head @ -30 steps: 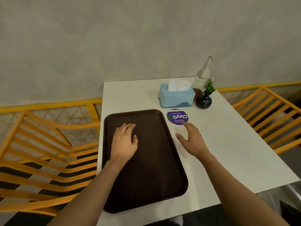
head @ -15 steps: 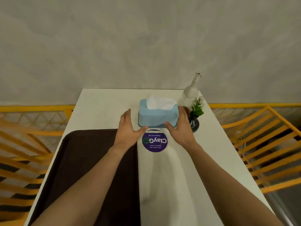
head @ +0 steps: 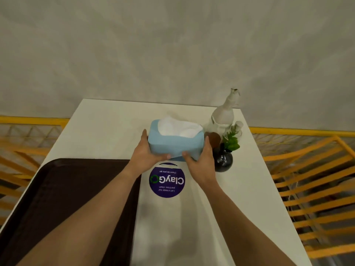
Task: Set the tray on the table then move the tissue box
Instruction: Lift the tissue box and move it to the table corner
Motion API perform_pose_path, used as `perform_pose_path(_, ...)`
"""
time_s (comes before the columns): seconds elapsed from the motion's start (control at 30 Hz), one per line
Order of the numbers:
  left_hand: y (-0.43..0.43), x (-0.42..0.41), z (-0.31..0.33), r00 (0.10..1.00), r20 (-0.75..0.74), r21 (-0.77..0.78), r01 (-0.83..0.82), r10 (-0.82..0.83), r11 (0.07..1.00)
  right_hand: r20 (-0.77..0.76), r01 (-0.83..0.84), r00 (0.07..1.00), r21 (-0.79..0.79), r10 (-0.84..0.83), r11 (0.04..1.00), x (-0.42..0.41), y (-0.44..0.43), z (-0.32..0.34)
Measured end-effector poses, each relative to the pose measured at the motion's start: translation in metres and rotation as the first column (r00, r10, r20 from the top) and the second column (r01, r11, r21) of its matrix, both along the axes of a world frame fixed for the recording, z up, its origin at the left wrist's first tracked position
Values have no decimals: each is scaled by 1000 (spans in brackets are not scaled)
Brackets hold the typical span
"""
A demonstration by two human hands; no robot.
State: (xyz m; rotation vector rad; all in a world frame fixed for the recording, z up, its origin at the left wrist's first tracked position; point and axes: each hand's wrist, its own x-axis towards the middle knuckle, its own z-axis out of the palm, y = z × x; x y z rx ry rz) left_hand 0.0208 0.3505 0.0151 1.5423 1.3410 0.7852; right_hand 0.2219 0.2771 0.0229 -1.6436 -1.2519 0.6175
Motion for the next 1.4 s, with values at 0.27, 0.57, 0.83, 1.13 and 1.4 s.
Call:
perform_pose_path(0.27, -2, 4, -1, 996, 47, 94, -81, 77, 992, 52, 5, 999, -48, -3, 999, 0, 9, -18)
perform_pose_path(0.57, -4, 0, 3, 994, 60, 128, -100, 93, 987, 0, 11, 1000, 30, -11, 999, -1, 15, -15)
perform_pose_path(0.83, -11, -25, 27, 989, 90, 204, -137, 121, 969, -22, -38, 999, 112, 40, 993, -21, 17, 4)
perform_pose_path(1.13, -14, -100, 46, 984, 65, 227, -176, 166, 958, 11, -98, 995, 142, 97, 985, -87, 17, 22)
perform_pose_path(1.4, 0, -192, 58, 982, 50, 245, -189, 182, 951, 9, -96, 995, 154, 96, 983, -180, 34, 30)
